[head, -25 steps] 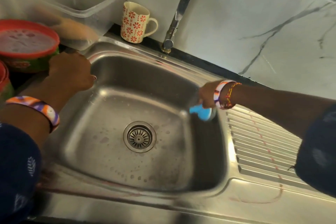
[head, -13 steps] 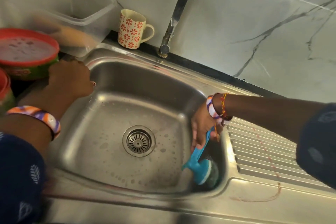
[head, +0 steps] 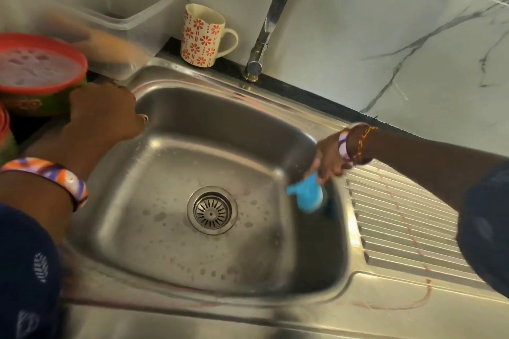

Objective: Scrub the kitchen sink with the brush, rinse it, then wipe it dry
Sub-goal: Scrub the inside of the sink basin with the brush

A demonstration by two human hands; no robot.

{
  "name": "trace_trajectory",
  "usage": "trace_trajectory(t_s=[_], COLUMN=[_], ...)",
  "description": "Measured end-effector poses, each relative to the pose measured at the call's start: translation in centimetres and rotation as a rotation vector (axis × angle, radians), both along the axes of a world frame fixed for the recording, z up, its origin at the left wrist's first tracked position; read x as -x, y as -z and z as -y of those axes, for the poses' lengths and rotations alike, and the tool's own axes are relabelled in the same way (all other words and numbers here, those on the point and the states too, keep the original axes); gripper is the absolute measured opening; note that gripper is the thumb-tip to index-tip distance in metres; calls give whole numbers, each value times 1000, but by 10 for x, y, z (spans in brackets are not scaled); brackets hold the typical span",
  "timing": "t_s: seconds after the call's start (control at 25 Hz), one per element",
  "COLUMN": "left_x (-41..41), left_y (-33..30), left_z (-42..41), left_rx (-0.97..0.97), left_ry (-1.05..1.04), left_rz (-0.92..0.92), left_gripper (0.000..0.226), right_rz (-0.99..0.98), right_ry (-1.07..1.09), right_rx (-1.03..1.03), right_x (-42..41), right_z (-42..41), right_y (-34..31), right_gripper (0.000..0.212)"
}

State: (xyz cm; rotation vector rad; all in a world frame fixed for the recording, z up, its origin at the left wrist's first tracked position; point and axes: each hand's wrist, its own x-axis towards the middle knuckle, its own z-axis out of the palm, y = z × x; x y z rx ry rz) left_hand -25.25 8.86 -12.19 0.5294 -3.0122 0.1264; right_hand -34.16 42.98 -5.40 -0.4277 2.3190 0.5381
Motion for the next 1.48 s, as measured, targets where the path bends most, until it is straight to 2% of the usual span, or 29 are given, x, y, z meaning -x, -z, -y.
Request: trace_trajectory(t_s=[0.04, 0.12, 0.2, 0.28, 0.32, 0.36, 0.48, 0.52, 0.6, 0.64, 0.72, 0.76, 0.84, 0.88, 0.92, 1.0, 1.08, 1.12, 1.2, 1.24, 1.28, 1.32, 1.36, 1.44, 1.48], left_x=[0, 1, 1, 1, 1, 2, 2, 2, 1, 1, 3, 3, 4, 4, 4, 4, 4, 4, 4, 4, 4, 4, 3, 3, 2], left_y=[0, 1, 3, 4, 5, 6, 4, 4, 6, 6, 7, 7, 6, 6, 6, 8, 9, 8, 7, 6, 6, 6, 6, 5, 5], left_z=[0, 0, 1, 3, 5, 6, 4, 4, 4, 5, 6, 5, 2, 1, 1, 3, 3, 3, 0, -1, 0, 0, 0, -1, -4], left_rx=[4, 11, 5, -16, -25, -31, -47, -51, -46, -41, -27, -18, 6, 15, 19, 20, 27, 33, 35, 32, 32, 39, 47, 48, 40], left_ry=[-3, -6, 2, 11, 11, 11, 17, 10, 10, 12, 9, 5, 1, -3, -6, -3, -2, -8, -10, -6, -7, -10, -11, -27, -39], left_rz=[-7, -23, -29, -37, -40, -38, -47, -49, -48, -49, -51, -48, -34, -31, -27, -20, -14, -13, -5, -2, 1, 4, 5, 6, 9], left_gripper=[58, 57, 56, 56, 56, 56, 56, 56, 55, 55, 56, 57, 58, 58, 58, 59, 60, 60, 60, 60, 60, 59, 59, 57, 58], right_rz=[-94, -224, -113, -97, -110, -115, -404, -379, -50, 38, -8, -34, -332, -418, -320, -4, 91, 58, -188, -302, -327, -221, -92, -99, -103], right_ry=[1, -185, -155, -131, -48, -75, -129, -167, -273, -199, -8, 43, -48, -83, -115, -72, -23, 8, -171, -182, -226, -175, -124, -190, -169], right_rx=[28, 42, -123, -179, -150, -137, 49, 25, -170, -226, -124, -97, 51, 77, 56, -81, -207, -209, -35, 19, 31, 72, -13, -47, -41], right_x=[5, 13, 18, 22, 21, 23, 4, -6, -16, -21, -13, -11, 0, 2, -2, -14, -20, -23, -13, -5, 4, 16, 32, 42, 39], right_z=[4, 3, -18, -31, -19, -8, 28, 33, 21, 15, 11, 12, 13, 17, 15, 3, -8, 6, 20, 21, 13, -11, -40, -75, -66], right_y=[0, 11, 46, 64, 54, 45, 18, 17, 39, 43, 44, 39, 38, 41, 46, 67, 74, 59, 50, 55, 63, 85, 122, 169, 166], right_gripper=[33, 28, 19, 25, 30, 33, 31, 27, 19, 30, 46, 43, 25, 26, 23, 8, 30, 35, 26, 29, 30, 29, 26, 27, 24])
